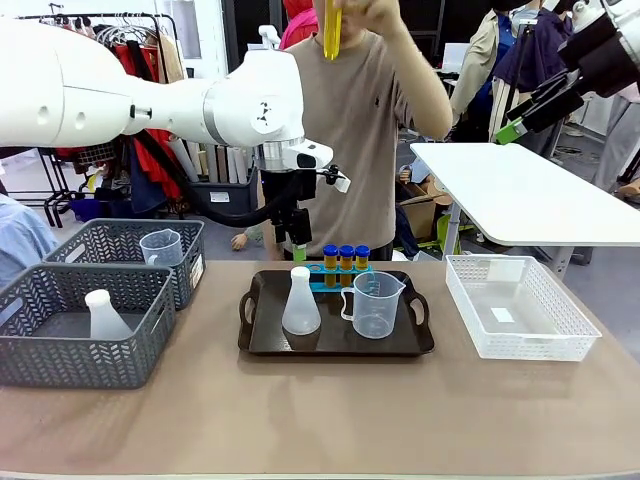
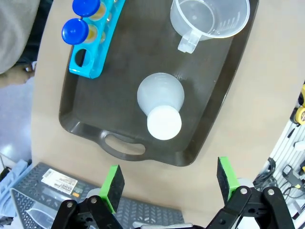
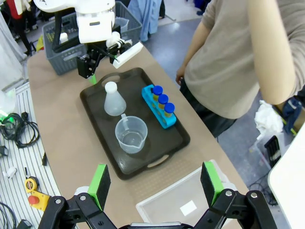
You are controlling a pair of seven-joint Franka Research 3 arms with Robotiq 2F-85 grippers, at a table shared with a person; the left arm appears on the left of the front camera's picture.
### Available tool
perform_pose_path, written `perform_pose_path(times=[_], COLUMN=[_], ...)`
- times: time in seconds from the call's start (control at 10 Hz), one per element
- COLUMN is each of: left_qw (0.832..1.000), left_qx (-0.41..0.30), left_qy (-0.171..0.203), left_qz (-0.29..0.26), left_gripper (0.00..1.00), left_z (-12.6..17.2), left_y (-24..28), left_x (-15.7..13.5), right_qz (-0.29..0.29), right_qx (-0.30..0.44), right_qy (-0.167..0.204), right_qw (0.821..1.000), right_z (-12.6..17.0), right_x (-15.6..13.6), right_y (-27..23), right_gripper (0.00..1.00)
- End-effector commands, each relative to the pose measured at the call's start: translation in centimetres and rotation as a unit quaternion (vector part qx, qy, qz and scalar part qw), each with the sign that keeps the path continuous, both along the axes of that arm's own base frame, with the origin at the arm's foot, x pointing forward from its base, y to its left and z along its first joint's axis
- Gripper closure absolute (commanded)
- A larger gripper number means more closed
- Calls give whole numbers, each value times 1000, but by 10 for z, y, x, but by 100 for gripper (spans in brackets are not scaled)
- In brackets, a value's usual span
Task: Prepare the laboratory tools.
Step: Pick up one Small flask and place it on the Handle tray.
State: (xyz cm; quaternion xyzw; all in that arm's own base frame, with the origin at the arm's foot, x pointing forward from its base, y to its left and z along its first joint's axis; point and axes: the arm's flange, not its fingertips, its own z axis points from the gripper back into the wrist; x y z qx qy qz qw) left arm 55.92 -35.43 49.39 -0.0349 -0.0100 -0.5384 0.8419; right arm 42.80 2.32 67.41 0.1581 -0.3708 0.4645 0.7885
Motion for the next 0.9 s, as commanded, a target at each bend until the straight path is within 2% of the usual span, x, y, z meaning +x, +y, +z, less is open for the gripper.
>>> perform_pose_path(times=[0.0,0.1,0.2,0.4,0.6,0.7,0.8], left_qw=[1000,1000,999,997,994,992,990], left_qx=[-1,0,-2,-49,-87,-111,-127], left_qy=[-2,0,33,44,24,16,-9], left_qz=[-1,0,27,39,63,58,60], left_gripper=[0,0,0,0,0,0,0], left_z=[2,0,14,41,70,85,99], left_y=[2,0,11,31,51,62,73], left_x=[1,0,-3,-3,-3,-6,-5], right_qz=[7,7,7,7,7,7,7], right_qx=[3,3,3,3,3,3,3], right_qy=[-5,-5,-5,-5,-5,-5,-5], right_qw=[1000,1000,1000,1000,1000,1000,1000], right_z=[1,1,1,1,1,1,1], right_x=[0,0,0,0,0,0,0], right_y=[0,0,0,0,0,0,0], right_gripper=[0,0,0,0,0,0,0])
